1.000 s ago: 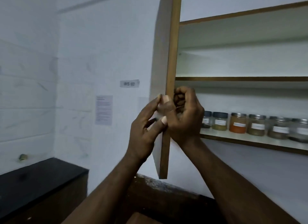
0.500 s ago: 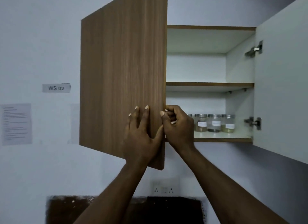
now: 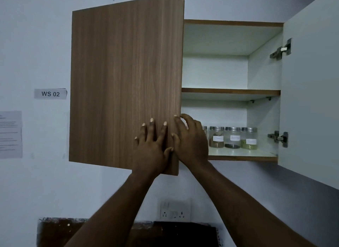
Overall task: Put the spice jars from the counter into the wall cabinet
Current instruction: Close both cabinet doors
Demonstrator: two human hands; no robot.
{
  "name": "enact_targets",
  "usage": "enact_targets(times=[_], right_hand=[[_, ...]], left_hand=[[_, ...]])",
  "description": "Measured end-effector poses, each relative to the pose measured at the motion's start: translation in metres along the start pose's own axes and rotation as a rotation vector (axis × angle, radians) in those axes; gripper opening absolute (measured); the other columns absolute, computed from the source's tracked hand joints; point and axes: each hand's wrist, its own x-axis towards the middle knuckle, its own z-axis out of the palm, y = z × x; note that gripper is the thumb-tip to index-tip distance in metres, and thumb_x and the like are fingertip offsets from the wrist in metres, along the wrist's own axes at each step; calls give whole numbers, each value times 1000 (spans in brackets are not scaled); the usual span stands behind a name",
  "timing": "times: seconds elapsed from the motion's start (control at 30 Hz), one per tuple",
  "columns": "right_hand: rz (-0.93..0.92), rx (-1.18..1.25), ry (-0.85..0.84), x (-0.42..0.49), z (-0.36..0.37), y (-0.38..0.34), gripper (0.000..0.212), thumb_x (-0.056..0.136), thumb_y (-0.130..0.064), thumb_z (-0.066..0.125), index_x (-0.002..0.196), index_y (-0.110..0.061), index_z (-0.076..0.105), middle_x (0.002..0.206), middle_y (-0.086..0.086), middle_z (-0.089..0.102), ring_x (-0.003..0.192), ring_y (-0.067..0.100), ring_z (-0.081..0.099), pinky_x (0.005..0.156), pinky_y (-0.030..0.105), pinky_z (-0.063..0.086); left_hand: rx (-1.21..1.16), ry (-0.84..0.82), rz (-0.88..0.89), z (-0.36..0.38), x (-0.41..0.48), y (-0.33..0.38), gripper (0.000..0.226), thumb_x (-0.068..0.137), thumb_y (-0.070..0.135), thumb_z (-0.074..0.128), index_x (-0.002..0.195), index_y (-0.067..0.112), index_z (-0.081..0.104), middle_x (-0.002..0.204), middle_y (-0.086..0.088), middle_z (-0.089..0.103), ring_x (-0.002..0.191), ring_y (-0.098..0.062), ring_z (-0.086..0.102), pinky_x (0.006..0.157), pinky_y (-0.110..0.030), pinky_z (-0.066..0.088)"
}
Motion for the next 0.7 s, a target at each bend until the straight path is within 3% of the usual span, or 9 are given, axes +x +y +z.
enact_targets(times=[0.2, 0.47, 0.7], right_hand=[[-11, -227, -165, -3, 23, 20, 69, 94, -48, 55, 155, -19, 39, 164, 4, 32, 147, 32, 32, 108, 53, 39], [27, -278, -390, -18, 49, 38, 79, 95, -56, 51, 160, -19, 25, 169, 3, 18, 153, 36, 17, 117, 59, 28], [50, -202, -421, -24, 62, 40, 73, 96, -54, 50, 157, -17, 33, 166, 7, 27, 151, 35, 26, 118, 54, 26]], left_hand=[[59, -56, 13, 18, 15, 2, 89, 97, 66, 41, 158, 36, -16, 167, -10, -20, 154, -38, -12, 121, -62, 15], [140, -213, -1, 39, 34, 3, 108, 88, 68, 59, 158, 35, -16, 167, -11, -21, 152, -43, -13, 117, -66, 21], [173, -229, -14, 59, 32, 4, 110, 88, 62, 63, 158, 34, -18, 165, -11, -25, 151, -45, -15, 113, -64, 30]])
